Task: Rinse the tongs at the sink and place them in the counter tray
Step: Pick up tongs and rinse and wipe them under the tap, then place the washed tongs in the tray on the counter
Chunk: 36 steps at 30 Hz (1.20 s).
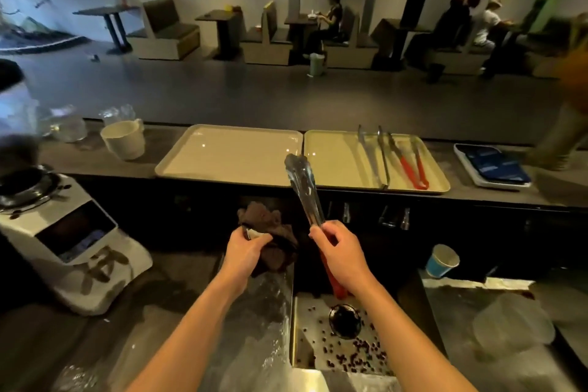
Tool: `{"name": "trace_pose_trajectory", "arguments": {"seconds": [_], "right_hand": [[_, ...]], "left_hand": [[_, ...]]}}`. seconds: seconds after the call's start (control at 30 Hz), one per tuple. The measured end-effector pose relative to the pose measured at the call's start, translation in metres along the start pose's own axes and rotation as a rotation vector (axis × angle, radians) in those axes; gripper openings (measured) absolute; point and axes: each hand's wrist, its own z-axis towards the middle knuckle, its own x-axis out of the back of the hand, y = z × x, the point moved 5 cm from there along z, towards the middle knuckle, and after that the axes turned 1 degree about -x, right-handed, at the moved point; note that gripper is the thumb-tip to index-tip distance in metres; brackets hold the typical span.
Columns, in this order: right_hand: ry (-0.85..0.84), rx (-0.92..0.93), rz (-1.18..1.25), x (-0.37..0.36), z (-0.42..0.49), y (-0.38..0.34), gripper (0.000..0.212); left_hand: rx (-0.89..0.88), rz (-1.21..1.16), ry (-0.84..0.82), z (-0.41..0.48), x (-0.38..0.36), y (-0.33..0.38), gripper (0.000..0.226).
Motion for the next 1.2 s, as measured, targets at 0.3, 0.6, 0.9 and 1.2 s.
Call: {"name": "trace_pose_trajectory", "arguments": {"seconds": [0.3,0.6,0.9,1.2], "right_hand": [[0.117,-0.012,-0.315,0.079,0.121,0.0,0.034],[0.057,-0.111,-0.744,0.086,0.23,0.0,0.041],[0.048,-0.11,-0.882,0.075,0.26,0.002,0.041],[0.15,-0.129,-0.905,0.072,0.255,0.003,0.063]], "left_hand": [[-0.078,0.149,-0.073,0.055,-0.074,0.037,0.014],[-0.06,0.229,-0.046,0.094,-0.105,0.051,0.026],[-0.032,0.202,-0.047,0.104,-0.111,0.056,0.018],[-0.013,0.118,-0.038,0.097,-0.104,0.058,0.002]]}}
